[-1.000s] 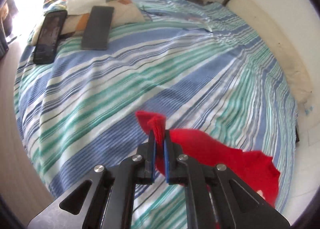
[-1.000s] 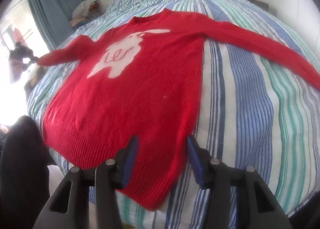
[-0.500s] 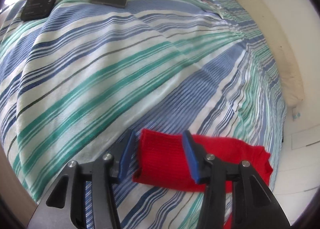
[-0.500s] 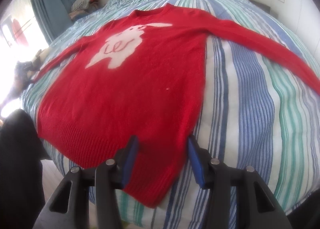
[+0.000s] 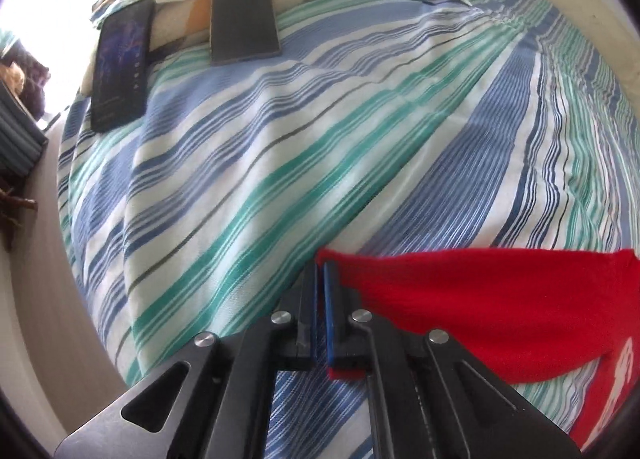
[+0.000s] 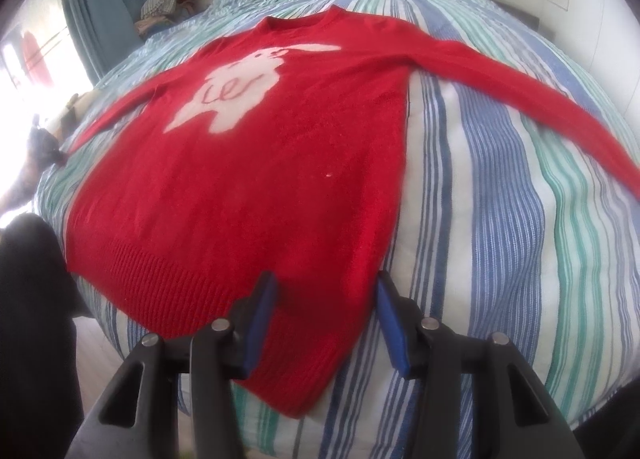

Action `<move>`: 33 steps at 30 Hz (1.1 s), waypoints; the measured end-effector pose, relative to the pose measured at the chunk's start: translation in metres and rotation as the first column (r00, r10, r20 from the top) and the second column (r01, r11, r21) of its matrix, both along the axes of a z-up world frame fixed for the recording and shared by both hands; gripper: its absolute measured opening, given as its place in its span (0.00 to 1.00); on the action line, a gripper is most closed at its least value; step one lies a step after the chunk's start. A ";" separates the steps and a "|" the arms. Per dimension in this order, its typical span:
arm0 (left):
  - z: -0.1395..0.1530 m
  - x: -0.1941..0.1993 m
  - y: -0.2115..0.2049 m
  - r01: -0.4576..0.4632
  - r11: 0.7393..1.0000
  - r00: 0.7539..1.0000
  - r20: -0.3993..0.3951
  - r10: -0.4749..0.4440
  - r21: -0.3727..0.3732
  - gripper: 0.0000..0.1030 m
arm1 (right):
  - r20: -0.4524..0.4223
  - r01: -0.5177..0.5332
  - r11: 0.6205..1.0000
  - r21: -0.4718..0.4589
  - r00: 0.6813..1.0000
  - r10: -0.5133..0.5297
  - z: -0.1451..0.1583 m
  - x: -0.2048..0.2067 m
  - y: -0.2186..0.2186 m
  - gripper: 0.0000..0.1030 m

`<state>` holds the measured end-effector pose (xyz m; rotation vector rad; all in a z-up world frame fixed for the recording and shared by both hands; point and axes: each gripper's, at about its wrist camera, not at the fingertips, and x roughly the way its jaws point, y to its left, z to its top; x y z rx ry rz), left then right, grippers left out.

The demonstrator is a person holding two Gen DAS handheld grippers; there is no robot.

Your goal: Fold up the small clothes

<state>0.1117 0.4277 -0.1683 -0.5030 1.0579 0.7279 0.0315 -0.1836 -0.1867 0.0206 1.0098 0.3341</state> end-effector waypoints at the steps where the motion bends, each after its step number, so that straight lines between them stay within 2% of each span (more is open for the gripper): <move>1: -0.002 0.002 -0.001 0.008 1.000 1.000 -0.015 -0.007 0.015 0.01 | -0.001 0.000 1.000 -0.003 1.000 0.000 0.000 0.000 0.000 0.48; 5: -0.008 0.000 0.003 -0.008 1.000 0.999 -0.034 0.009 0.023 0.00 | -0.005 -0.002 1.000 -0.009 1.000 0.002 -0.003 0.001 0.000 0.48; 8: -0.015 -0.010 0.014 -0.051 0.998 0.997 -0.061 0.053 0.032 0.00 | -0.006 -0.002 1.000 -0.014 1.000 0.002 -0.004 0.001 0.000 0.48; 12: -0.008 -0.027 0.027 -0.065 0.996 0.997 0.043 0.068 -0.067 0.00 | -0.007 -0.003 1.000 -0.021 1.000 0.002 -0.004 0.001 0.002 0.48; 14: -0.002 -0.040 0.033 -0.057 0.987 0.989 0.126 0.076 -0.151 0.02 | -0.007 -0.002 1.000 -0.022 1.000 0.002 -0.004 0.001 0.003 0.49; 16: 0.004 -0.052 0.036 -0.032 0.974 0.975 0.209 0.080 -0.222 0.18 | -0.007 -0.002 1.000 -0.017 1.000 0.002 -0.004 0.002 0.003 0.53; 18: 0.008 -0.058 0.035 0.015 0.966 0.965 0.258 0.054 -0.258 0.27 | -0.004 -0.001 1.000 -0.016 1.000 0.001 -0.004 0.002 0.003 0.55; 21: 0.005 -0.048 0.021 0.110 0.952 0.967 0.253 -0.036 -0.285 0.27 | -0.002 -0.003 1.000 -0.022 1.000 0.003 -0.004 0.001 0.004 0.55; 24: -0.004 -0.027 0.000 0.158 0.952 0.976 0.185 -0.111 -0.262 0.27 | -0.002 -0.003 1.000 -0.024 1.000 0.003 -0.005 0.001 0.004 0.55; 25: -0.005 -0.023 -0.007 0.162 0.960 0.979 0.162 -0.126 -0.227 0.09 | 0.000 -0.003 1.000 -0.025 1.000 0.003 -0.004 0.001 0.004 0.56; 26: -0.005 -0.017 -0.014 0.174 0.964 0.980 0.129 -0.150 -0.202 0.06 | 0.000 -0.003 1.000 -0.026 1.000 0.003 -0.004 0.001 0.004 0.56; 29: 0.000 -0.004 -0.031 0.193 0.980 0.981 0.005 -0.193 -0.046 0.04 | 0.003 -0.005 1.000 -0.031 1.000 0.005 -0.004 0.000 0.005 0.56; 31: -0.003 0.000 -0.032 0.191 0.981 0.981 -0.034 -0.191 -0.022 0.04 | 0.003 -0.005 0.999 -0.032 1.000 0.005 -0.004 0.000 0.004 0.56; 33: -0.004 0.001 -0.031 0.183 0.983 0.982 -0.034 -0.183 -0.022 0.04 | 0.002 -0.004 1.000 -0.030 1.000 0.004 -0.004 0.000 0.004 0.56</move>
